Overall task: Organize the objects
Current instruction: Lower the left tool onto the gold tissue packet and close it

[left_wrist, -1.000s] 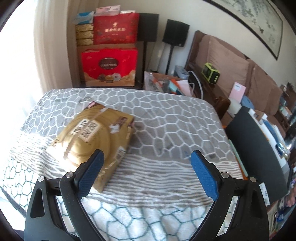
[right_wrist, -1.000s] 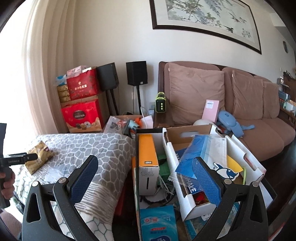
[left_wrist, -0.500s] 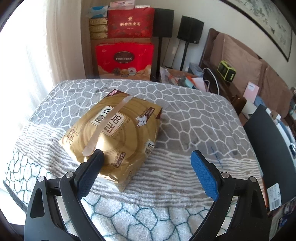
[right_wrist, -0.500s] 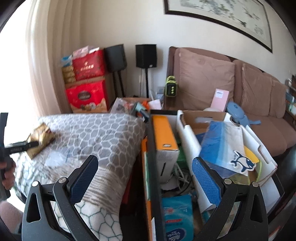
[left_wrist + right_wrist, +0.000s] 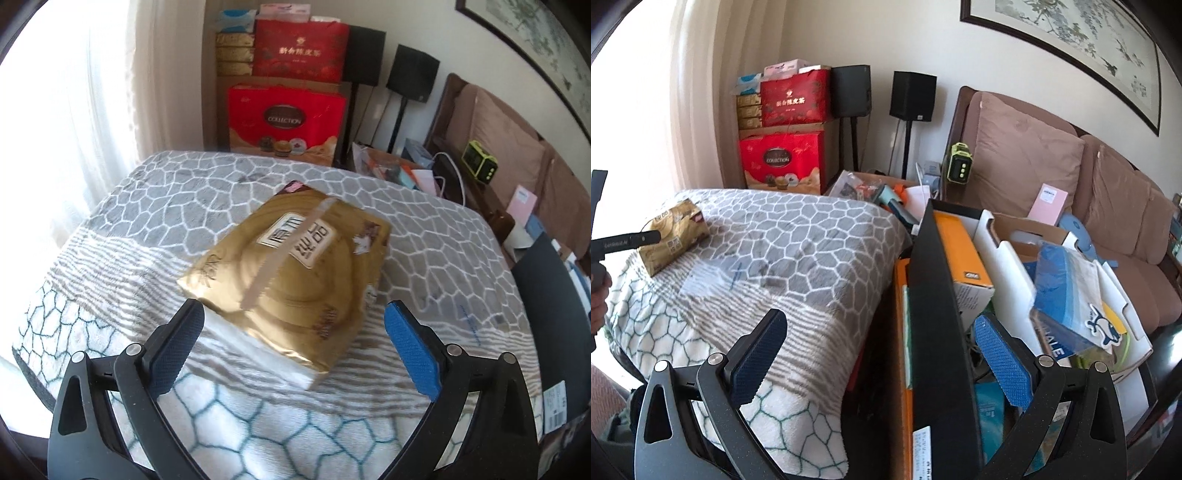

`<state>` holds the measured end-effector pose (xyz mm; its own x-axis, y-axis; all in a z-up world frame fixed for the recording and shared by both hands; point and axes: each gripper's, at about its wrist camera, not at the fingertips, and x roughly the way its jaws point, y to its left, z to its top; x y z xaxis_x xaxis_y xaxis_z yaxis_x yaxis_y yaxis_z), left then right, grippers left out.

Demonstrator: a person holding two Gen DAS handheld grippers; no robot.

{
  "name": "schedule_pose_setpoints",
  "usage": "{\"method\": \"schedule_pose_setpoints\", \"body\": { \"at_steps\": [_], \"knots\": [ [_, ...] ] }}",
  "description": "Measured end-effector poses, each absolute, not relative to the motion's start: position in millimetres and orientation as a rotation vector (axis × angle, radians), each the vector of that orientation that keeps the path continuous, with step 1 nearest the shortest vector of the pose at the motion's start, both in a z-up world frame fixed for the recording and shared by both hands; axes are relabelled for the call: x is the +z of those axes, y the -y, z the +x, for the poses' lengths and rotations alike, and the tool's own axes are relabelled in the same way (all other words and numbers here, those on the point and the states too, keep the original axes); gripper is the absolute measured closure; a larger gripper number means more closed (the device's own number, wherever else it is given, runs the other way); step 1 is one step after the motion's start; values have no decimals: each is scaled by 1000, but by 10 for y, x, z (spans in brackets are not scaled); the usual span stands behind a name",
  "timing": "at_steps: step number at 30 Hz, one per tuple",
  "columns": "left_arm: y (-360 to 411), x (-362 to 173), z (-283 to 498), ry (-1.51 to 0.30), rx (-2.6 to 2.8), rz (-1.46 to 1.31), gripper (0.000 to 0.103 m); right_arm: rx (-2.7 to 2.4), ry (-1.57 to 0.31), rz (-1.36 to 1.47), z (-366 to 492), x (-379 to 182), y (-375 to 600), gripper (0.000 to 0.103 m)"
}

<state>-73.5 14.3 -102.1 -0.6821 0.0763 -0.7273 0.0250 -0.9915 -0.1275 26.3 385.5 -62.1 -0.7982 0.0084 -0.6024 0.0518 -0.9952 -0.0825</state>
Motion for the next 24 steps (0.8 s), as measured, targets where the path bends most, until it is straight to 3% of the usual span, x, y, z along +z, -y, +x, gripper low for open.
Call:
{"method": "schedule_pose_setpoints", "body": {
  "at_steps": [14, 20, 24],
  "knots": [
    [172, -1147, -851, 411, 2895, -1294, 5, -2928, -196, 982, 270, -655, -3710, 1],
    [175, -1262, -920, 449, 2879, -1317, 13, -2931, -195, 976, 270, -640, -3714, 1],
    [246, -1267, -911, 524, 2898, -1299, 32, -2937, -183, 967, 284, -609, -3723, 1]
  ]
}}
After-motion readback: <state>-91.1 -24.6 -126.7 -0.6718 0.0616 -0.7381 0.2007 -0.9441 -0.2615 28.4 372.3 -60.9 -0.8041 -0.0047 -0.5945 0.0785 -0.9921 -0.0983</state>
